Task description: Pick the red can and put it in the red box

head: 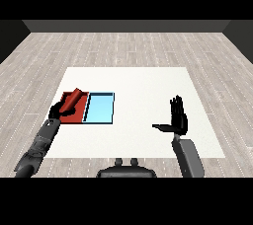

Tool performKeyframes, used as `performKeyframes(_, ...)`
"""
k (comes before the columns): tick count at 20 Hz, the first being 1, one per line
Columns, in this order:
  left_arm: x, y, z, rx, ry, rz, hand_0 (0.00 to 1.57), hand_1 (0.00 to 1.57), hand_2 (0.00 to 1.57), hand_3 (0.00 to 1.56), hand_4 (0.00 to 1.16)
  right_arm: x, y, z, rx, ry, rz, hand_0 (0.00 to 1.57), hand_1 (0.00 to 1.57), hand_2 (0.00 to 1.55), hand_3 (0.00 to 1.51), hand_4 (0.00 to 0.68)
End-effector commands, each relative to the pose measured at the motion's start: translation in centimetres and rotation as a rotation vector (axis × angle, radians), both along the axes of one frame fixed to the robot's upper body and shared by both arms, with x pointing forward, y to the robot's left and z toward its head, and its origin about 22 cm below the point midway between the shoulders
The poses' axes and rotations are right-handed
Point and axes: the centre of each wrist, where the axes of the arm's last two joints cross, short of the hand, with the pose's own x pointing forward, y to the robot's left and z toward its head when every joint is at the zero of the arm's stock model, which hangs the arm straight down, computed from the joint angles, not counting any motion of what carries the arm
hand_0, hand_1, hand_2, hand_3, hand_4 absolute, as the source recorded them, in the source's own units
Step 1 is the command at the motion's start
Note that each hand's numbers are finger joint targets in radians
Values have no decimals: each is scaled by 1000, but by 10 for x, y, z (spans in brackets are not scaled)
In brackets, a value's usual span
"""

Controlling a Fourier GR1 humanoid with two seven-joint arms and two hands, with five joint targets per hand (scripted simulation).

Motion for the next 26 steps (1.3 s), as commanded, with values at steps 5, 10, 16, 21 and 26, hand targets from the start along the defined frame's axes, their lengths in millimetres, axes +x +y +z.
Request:
performKeyframes(5,1,-17,-26,-69,190,-92,258,258,572,499,642,4,12,-21,17,3,-8,0,0,0,0,0)
performKeyframes(10,0,15,-6,-5,268,-34,0,0,0,0,0,12,1,-11,4,-12,14,0,0,0,0,0)
performKeyframes(16,25,5,23,-337,-387,-68,0,0,0,0,0,16,6,-14,58,-34,31,0,0,0,0,0)
performKeyframes(21,45,-52,25,-652,-794,-331,0,0,0,0,0,17,12,-14,11,-25,71,0,0,0,0,0)
performKeyframes(26,31,-116,-3,-823,-947,-477,0,0,0,0,0,8,-6,-32,-56,-25,83,0,0,0,0,0)
